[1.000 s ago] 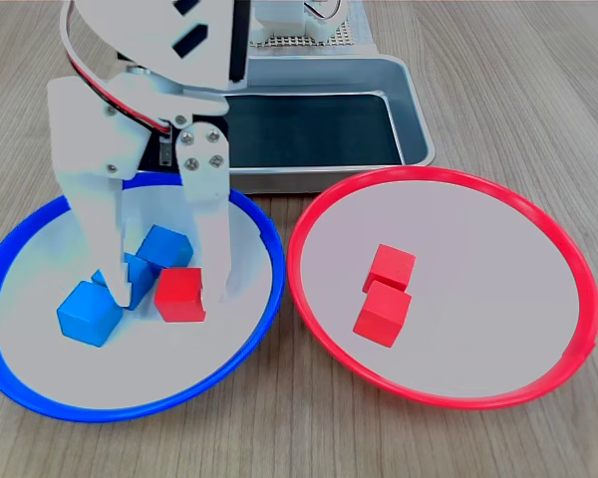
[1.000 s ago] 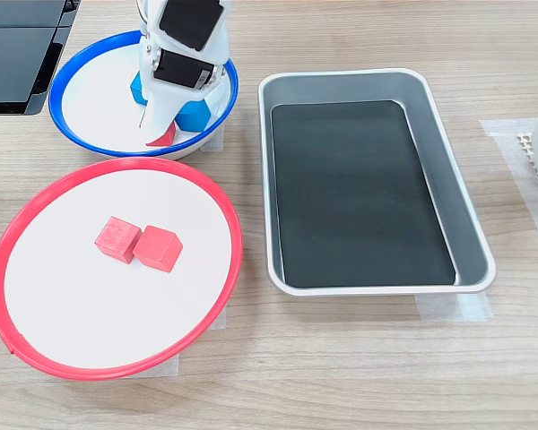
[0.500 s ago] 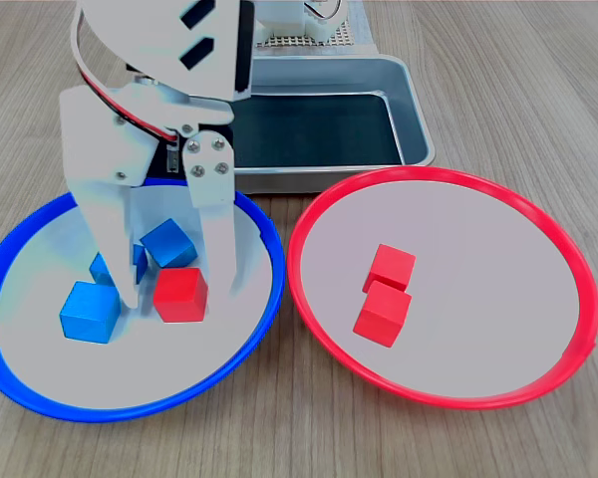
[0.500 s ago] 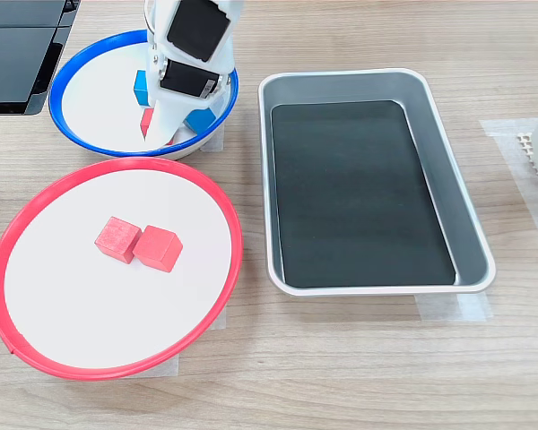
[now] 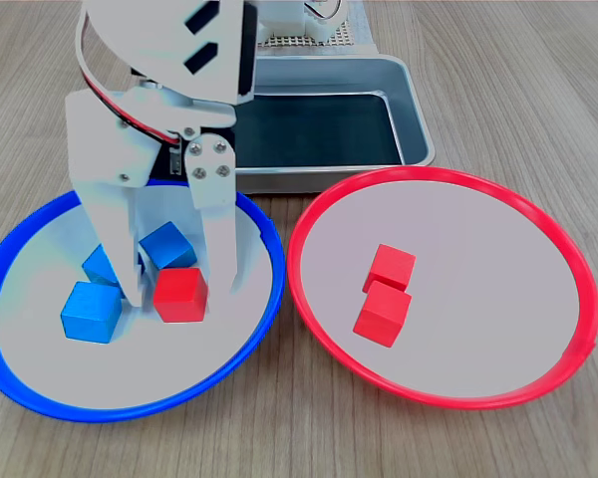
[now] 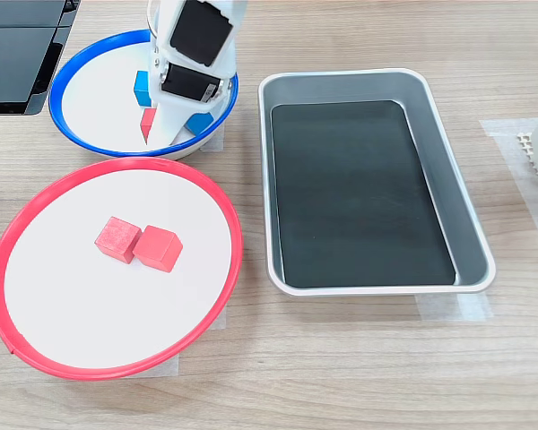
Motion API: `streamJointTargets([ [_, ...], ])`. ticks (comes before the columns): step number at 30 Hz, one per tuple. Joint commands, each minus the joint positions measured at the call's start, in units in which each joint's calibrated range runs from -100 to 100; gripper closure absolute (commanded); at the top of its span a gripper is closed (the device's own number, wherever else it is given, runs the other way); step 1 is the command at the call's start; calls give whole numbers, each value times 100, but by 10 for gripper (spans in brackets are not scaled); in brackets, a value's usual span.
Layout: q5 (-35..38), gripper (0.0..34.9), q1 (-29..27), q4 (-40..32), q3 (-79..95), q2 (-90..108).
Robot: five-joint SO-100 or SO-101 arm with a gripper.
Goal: Relocate any misplaced blocks to their matching dishes.
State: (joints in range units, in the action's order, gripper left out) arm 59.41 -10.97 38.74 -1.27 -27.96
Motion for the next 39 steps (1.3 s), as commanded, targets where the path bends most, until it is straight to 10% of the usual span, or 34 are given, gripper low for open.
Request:
streamJointTargets([
  [1, -29, 198, -56, -98, 41, 191],
  [10, -93, 247, -65, -172, 22, 71],
  [16, -147, 346, -46, -172, 13, 63],
  [39, -1573, 346, 980, 1660, -1252, 1419],
])
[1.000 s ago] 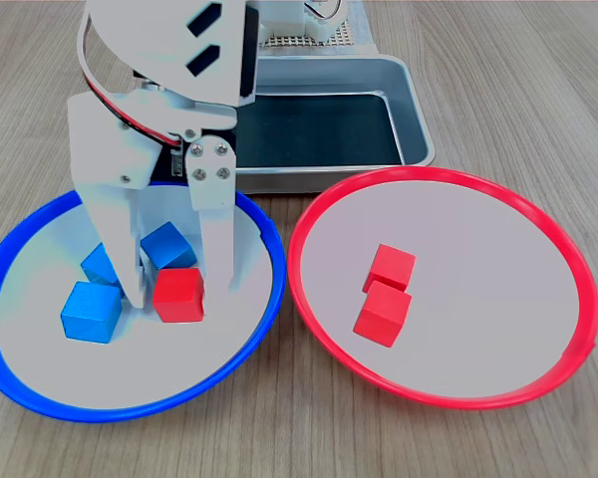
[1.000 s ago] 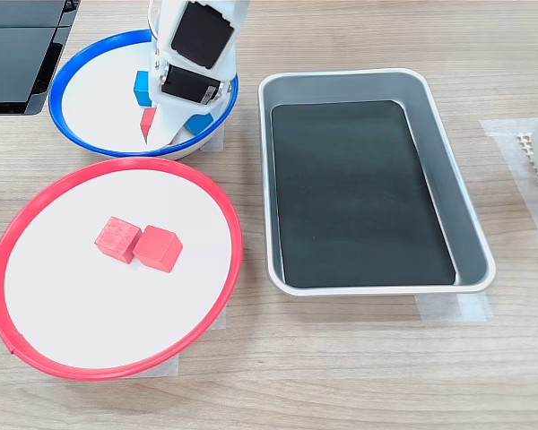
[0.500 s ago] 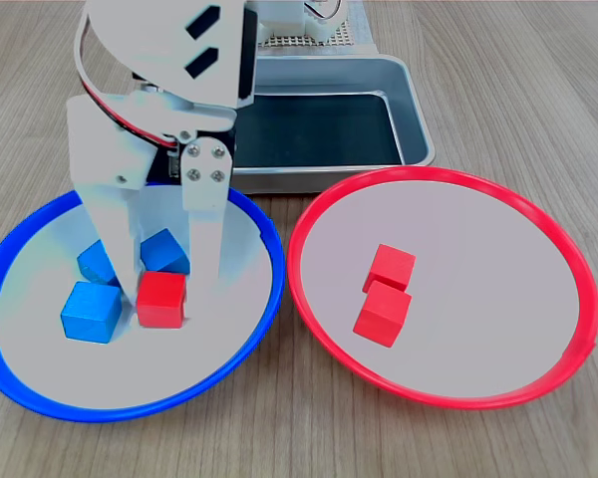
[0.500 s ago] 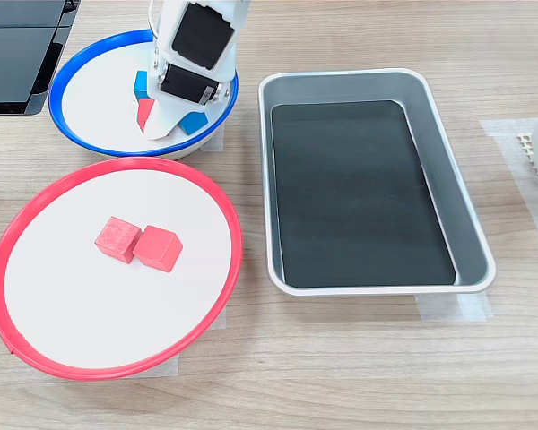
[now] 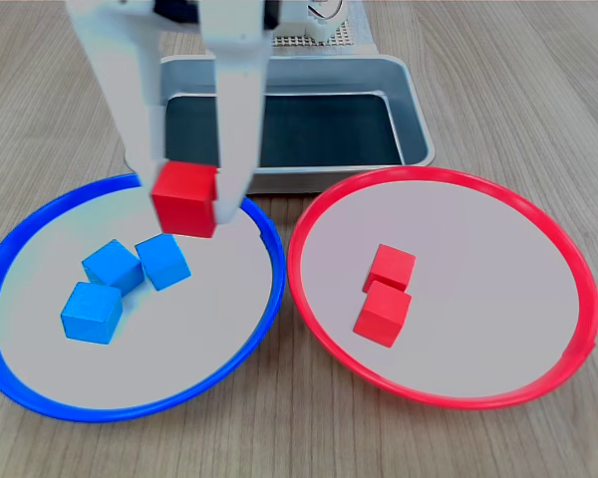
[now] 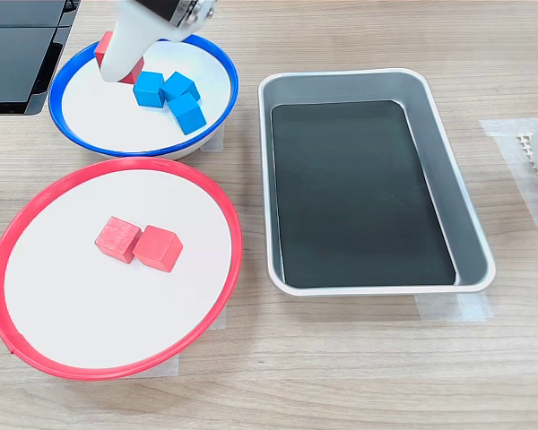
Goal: Relocate any misplaced blocks to their matching dishes.
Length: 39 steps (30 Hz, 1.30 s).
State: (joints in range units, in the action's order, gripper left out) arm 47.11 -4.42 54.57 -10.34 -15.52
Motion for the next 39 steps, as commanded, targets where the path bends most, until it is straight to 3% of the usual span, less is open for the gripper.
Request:
streamJointTargets([
  [1, -542, 346, 522, 94, -399, 97],
  [8, -1573, 346, 1539, 177, -645, -448],
  [16, -1929, 346, 1972, -63, -736, -1037],
  [39, -1919, 335, 1812, -170, -1182, -1796],
])
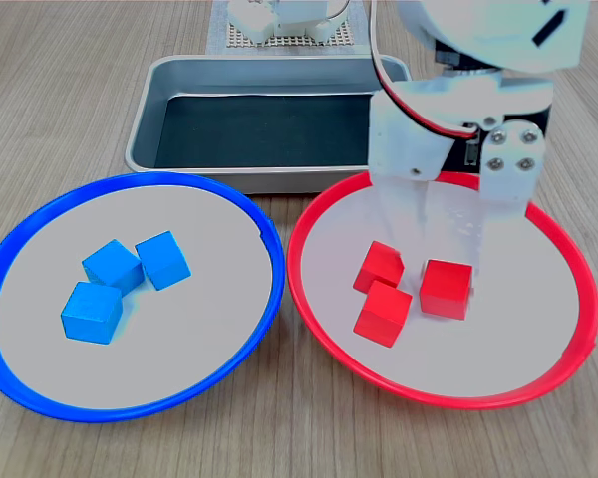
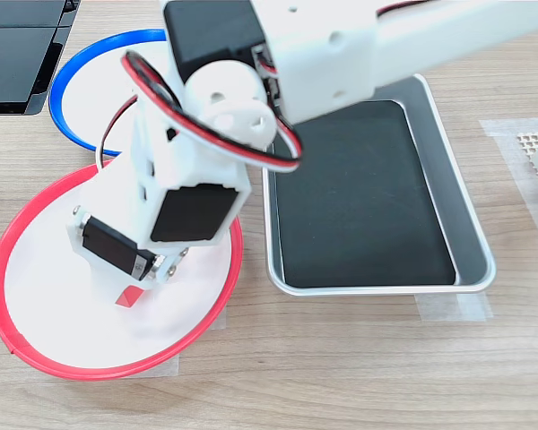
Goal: Relocate any misplaced blocks to their matching dishes.
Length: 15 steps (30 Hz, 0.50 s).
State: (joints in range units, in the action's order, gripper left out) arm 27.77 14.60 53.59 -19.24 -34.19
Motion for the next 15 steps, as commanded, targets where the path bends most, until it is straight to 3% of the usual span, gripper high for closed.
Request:
streamJointTargets([
  [1, 15, 328, -100, -72, -293, 71],
  [6, 20, 230, -166, -23, -348, 63],
  [8, 24, 209, -194, 44, -420, 71],
  [11, 24, 195, -232, 110, -448, 233],
  [15, 10, 207, -307, 110, -256, 813],
])
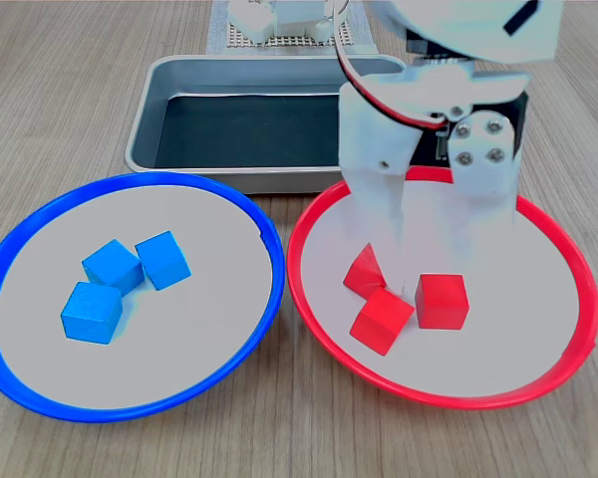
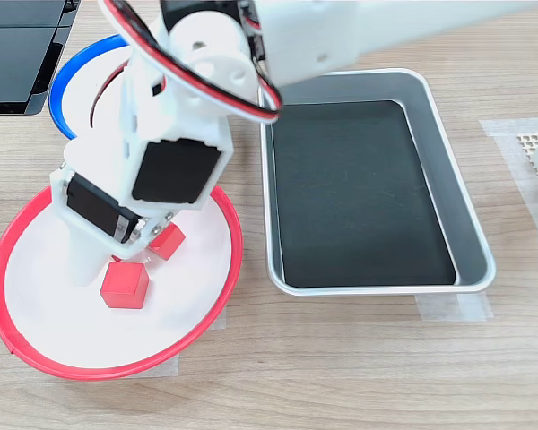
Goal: Relocate any misplaced blocks to their matching dishes.
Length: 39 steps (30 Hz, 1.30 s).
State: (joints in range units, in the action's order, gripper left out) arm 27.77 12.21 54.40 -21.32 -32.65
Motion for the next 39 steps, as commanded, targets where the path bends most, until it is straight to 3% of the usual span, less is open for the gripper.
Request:
streamJointTargets([
  [1, 10, 215, -106, 11, 89, 856],
  [4, 10, 240, -257, -112, 835, 1615],
  [14, 93, 258, -802, -310, 4040, 4318],
  [20, -10, 289, -991, -690, 5660, 5845],
  [27, -737, 346, -1151, -1771, 7481, 7449],
  [39, -2437, 346, -1367, -1986, 9465, 9828],
])
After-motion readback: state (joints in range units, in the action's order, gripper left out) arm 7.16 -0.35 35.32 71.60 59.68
